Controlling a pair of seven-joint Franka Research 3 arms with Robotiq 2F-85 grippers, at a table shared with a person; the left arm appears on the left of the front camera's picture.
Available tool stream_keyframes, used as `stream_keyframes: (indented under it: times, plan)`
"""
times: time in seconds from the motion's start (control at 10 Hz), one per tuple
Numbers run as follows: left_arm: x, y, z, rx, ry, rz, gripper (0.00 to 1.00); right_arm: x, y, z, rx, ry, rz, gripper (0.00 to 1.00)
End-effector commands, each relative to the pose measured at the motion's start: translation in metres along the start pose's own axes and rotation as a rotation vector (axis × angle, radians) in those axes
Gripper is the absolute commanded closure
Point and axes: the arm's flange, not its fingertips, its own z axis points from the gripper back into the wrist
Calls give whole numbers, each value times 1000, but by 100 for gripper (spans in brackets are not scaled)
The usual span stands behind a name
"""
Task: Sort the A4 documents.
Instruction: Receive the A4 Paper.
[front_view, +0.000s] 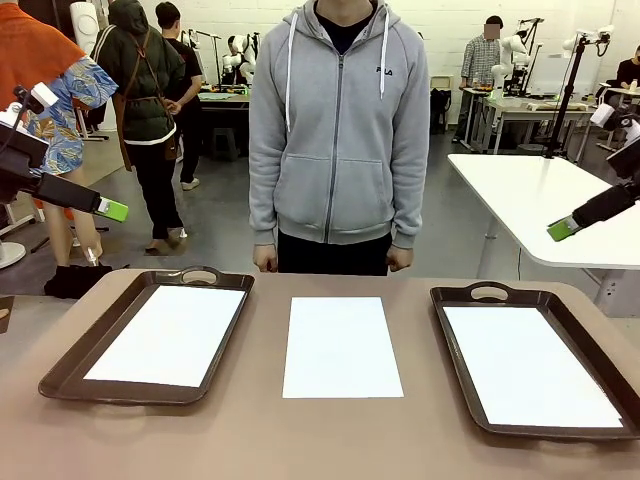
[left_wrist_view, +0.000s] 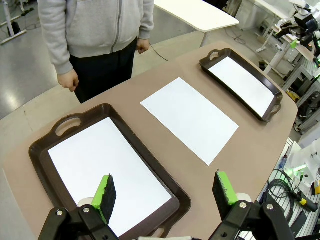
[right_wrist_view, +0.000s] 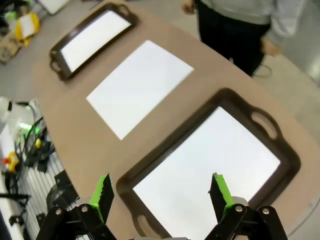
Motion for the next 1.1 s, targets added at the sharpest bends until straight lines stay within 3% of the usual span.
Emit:
stream_keyframes:
  times: [0.0,1.0]
  plan:
    - [0,0,-1,1,-2,-2,0,0,-4,15,108,-46,85,0]
    - [0,0,-1,1,-2,-2,0,-7,0,38,221,-110,120,0]
